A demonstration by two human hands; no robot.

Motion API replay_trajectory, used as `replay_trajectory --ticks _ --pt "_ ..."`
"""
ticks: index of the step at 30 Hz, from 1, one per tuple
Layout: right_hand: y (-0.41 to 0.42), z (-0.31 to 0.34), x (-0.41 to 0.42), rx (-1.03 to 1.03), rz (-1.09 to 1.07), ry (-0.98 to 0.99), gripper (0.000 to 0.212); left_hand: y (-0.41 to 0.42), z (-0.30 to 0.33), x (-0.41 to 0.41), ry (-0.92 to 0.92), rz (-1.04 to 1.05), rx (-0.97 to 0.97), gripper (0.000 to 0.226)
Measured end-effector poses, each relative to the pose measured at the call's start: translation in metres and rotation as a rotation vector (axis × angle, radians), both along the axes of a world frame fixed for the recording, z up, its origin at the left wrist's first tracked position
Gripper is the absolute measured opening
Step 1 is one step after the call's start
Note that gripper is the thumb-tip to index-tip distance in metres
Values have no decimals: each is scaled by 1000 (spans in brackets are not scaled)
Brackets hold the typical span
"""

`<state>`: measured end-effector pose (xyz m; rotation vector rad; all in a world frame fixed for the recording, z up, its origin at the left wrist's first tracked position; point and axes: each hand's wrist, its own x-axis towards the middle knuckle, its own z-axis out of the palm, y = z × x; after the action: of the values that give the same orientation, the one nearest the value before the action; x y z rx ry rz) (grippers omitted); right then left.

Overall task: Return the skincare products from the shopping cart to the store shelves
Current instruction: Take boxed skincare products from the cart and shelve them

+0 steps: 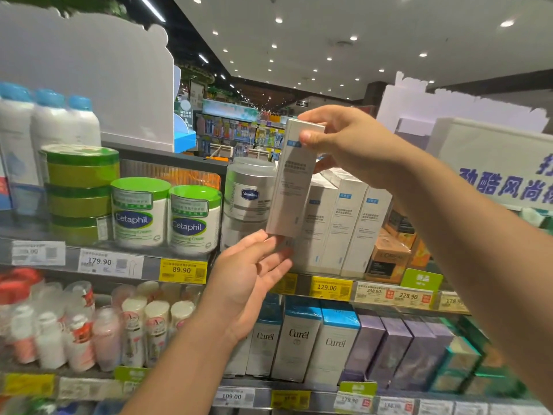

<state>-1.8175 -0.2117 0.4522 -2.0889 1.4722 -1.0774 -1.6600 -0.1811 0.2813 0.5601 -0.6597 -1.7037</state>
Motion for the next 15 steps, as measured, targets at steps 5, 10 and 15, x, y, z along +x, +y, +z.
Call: replay_trajectory --ticks 5,10,15 --pt "-6 1 0 10 7 32 26 -2 0 0 13 26 24 33" --pt "-11 0 -1 38 -28 114 32 -12 -6 -6 15 1 76 33" --pt "-16 -1 -4 9 -116 275 43 -16 -10 -11 47 -45 110 32"
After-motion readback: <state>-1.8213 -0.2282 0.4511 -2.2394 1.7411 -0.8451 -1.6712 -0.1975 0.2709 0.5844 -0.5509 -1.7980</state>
